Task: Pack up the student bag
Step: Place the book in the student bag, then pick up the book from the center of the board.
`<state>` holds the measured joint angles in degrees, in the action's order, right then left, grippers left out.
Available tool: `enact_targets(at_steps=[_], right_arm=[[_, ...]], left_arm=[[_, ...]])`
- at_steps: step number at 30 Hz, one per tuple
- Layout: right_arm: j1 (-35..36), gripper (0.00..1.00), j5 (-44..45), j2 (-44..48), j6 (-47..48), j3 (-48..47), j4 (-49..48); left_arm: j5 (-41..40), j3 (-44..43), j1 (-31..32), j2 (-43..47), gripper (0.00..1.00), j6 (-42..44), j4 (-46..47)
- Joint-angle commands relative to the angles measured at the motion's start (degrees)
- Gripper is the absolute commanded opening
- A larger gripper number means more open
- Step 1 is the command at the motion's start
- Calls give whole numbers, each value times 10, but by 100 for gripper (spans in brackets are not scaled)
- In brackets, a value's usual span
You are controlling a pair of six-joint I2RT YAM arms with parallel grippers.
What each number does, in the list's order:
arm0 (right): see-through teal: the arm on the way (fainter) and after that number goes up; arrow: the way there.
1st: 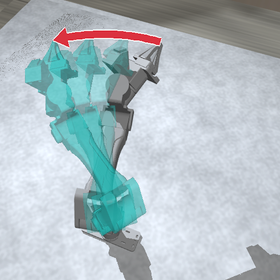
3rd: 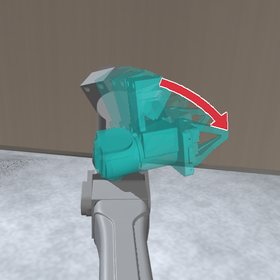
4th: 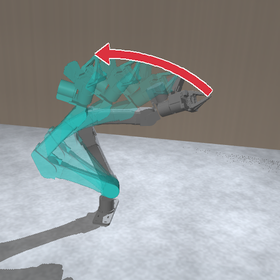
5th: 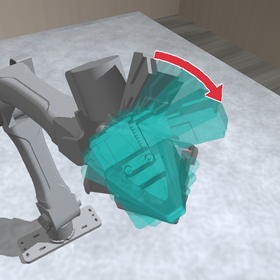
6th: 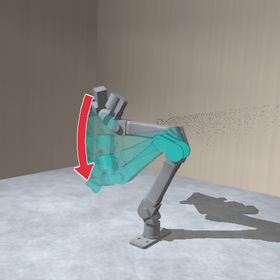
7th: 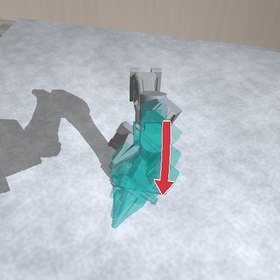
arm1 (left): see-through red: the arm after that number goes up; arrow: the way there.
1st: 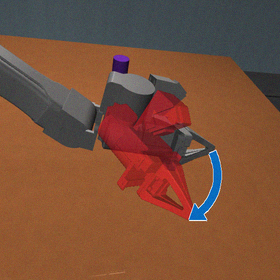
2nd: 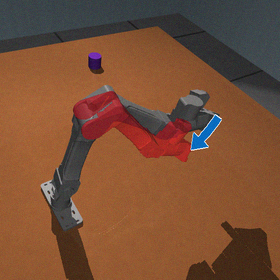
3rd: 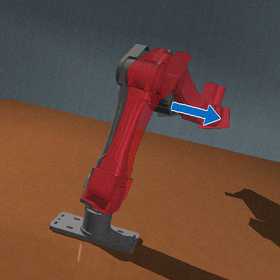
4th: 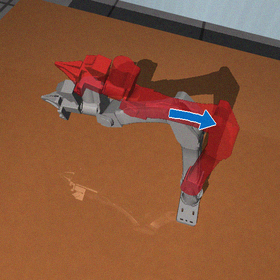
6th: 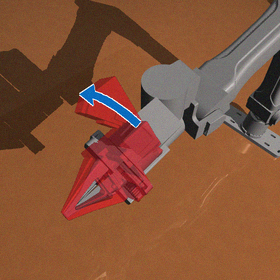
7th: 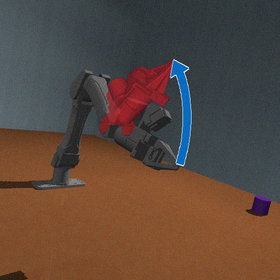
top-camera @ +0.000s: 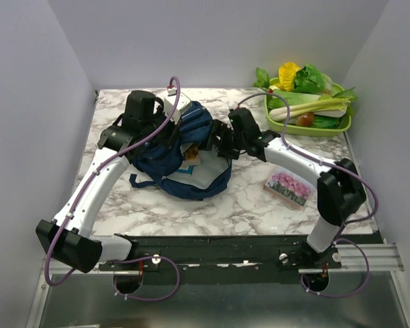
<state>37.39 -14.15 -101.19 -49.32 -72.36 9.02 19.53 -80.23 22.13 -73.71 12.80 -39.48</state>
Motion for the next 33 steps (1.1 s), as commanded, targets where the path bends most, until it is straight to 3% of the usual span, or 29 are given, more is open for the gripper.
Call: enact_targets(at_steps=[1, 6, 9, 10, 12, 13, 15, 20, 25, 33], right_arm=[[-8, 100, 183, 96, 85, -48, 254], [-71, 100, 240, 257, 6, 83, 274], [-105, 81, 303, 336, 22, 131, 288], [-107, 78, 354, 342, 25, 128, 335], [-112, 78, 408, 333, 6, 94, 406], [-124, 82, 447, 326, -7, 82, 470], [-148, 89, 463, 322, -34, 76, 506], [-303, 95, 369, 376, 2, 166, 442], [-456, 92, 260, 409, 76, 245, 334], [-485, 80, 200, 340, 111, 270, 250]], left_arm=[[25, -23, 5, 38, 0, 3, 68], [23, -18, 5, 38, 0, 4, 69], [23, -15, 5, 37, 0, 2, 70], [24, -14, 5, 37, 0, 1, 71], [23, -14, 5, 38, 0, 0, 71], [22, -15, 5, 38, 0, 1, 71], [22, -12, 5, 38, 0, -1, 71], [22, -5, 5, 45, 0, -1, 71], [23, 2, 5, 47, 0, -1, 74], [24, 9, 5, 45, 0, -3, 79]])
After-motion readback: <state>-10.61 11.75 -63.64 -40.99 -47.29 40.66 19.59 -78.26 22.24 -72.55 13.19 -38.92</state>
